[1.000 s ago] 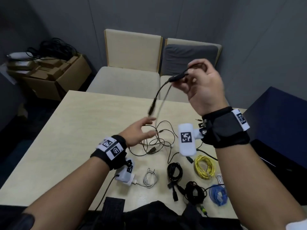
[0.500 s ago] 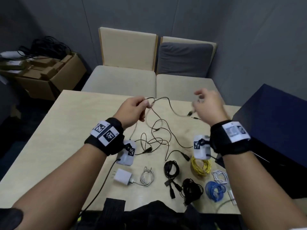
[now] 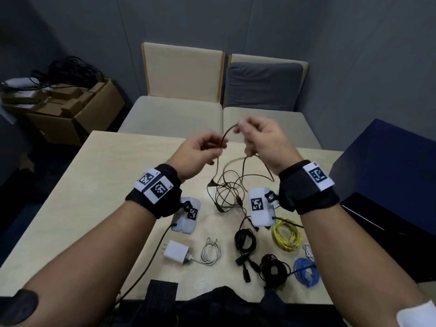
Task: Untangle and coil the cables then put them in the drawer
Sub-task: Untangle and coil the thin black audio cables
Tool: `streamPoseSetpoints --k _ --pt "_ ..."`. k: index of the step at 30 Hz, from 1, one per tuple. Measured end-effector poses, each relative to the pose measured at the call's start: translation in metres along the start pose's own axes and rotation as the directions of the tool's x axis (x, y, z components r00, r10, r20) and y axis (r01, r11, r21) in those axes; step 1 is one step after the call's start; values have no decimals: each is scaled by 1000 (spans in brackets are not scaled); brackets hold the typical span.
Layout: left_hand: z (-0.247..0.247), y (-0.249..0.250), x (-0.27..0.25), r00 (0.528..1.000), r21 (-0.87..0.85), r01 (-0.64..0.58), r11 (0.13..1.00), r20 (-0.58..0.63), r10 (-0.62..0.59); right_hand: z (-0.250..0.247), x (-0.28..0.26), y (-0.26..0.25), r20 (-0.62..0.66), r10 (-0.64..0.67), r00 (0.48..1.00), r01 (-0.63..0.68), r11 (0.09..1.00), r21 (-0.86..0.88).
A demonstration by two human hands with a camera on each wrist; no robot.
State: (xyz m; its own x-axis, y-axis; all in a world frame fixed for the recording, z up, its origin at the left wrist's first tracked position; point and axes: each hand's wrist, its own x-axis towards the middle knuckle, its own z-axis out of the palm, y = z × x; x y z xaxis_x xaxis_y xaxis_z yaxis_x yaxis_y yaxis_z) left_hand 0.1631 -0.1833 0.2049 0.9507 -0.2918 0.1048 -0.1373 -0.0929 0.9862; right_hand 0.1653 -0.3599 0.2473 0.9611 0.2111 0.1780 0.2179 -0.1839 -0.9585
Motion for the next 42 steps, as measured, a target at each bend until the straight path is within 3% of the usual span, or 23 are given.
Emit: streamPoseSetpoints --k 4,7,9,11,13,14,16,18,20,23,24,25,27,30,33,35,37,40,42 --pt "2 -38 -8 980 287 116 951 121 -156 -13 5 -41 -81 -166 983 182 949 257" --pt "5 -56 -15 958 312 163 936 178 -227 -32 10 -61 -170 -236 957 280 903 326" --pt "5 -55 -15 968 308 209 928 70 -241 -46 14 -64 -238 -249 939 319 891 324" --pt "-2 -48 -11 959 197 283 939 -81 -272 -60 16 -54 -304 -262 916 337 913 229" --pt "-15 -32 -9 952 126 268 955 -185 -243 -71 17 -31 -339 -241 910 252 968 -10" --pt "-21 -23 -7 952 93 247 965 -209 -223 -75 18 -15 -339 -186 922 142 978 -151" --pt "-32 -7 -6 960 19 200 980 -204 -192 -81 18 21 -336 15 942 -135 932 -336" --pt "-36 5 -7 972 -45 169 984 -158 -175 -76 15 53 -351 180 919 -336 823 -459" --pt "-34 17 -8 980 -66 159 985 -110 -166 -63 9 62 -306 221 926 -362 745 -560" --pt "-28 27 -7 981 -38 161 986 -106 -165 -48 -2 42 -55 312 949 -254 646 -720" --pt "-27 29 -7 980 -29 161 987 -116 -163 -46 -4 34 21 318 948 -207 663 -719" --pt "-27 30 -6 980 -24 162 987 -113 -164 -41 -6 27 78 284 956 -171 749 -640" --pt "-25 32 -4 983 -35 163 986 -80 -165 -24 -8 20 102 167 981 -123 930 -346" --pt "-18 34 -3 991 -32 129 991 -18 -130 13 -7 28 177 99 979 -56 971 -233" --pt "-18 35 -2 995 -2 93 996 -23 -93 29 -6 31 81 115 990 -116 993 10" --pt "-23 33 -1 994 0 95 995 -54 -95 28 -6 29 85 130 988 -144 970 194" --pt "-27 29 -1 993 -24 89 996 -74 -91 22 -4 28 80 117 990 -128 980 149" --pt "-28 23 -1 994 -84 78 993 -72 -84 9 2 26 54 58 997 -52 993 -103" --pt "-28 18 -3 993 -117 90 989 -67 -98 2 5 19 34 22 999 -15 985 -174"
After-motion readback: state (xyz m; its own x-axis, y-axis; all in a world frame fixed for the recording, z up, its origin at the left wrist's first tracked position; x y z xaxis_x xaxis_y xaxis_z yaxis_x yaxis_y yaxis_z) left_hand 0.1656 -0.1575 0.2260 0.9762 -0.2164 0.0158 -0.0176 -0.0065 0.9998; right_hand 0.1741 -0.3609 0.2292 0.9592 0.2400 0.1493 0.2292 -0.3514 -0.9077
